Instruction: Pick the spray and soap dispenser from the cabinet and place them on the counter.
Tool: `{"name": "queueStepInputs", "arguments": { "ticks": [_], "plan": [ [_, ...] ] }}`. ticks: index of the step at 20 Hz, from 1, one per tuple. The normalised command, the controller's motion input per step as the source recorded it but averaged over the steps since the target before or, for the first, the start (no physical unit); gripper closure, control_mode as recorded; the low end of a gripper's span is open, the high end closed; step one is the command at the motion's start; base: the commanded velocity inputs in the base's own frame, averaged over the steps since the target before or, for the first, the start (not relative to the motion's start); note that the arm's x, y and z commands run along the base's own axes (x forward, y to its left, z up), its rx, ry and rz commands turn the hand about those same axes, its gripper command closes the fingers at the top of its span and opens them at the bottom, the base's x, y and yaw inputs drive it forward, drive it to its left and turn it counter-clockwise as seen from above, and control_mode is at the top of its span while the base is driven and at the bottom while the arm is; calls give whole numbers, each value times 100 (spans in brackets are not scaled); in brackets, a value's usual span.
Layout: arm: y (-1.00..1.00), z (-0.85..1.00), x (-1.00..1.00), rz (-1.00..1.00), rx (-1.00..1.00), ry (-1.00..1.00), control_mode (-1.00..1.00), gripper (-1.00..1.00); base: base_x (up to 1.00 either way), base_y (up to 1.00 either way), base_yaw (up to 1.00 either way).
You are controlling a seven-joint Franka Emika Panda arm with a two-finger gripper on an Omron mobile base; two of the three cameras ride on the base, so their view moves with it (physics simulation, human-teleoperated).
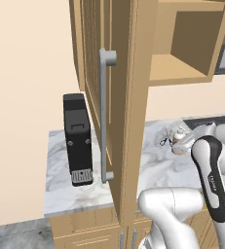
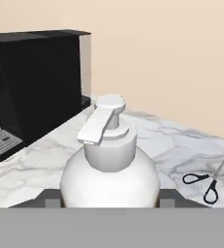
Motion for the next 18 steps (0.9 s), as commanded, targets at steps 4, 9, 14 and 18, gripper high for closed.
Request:
{"name": "queueStepInputs", "arguments": {
  "ticks": [4, 9, 14, 18],
  "plan": [
    [1, -46, 14, 26, 0, -10, -100, 100, 0, 0, 0],
    [2, -25, 6, 21, 1, 0, -100, 100, 0, 0, 0],
    [0, -19, 3, 10, 0, 2, -100, 100, 0, 0, 0],
    [0, -7, 0, 1, 0, 4, -100, 100, 0, 0, 0]
  ]
}}
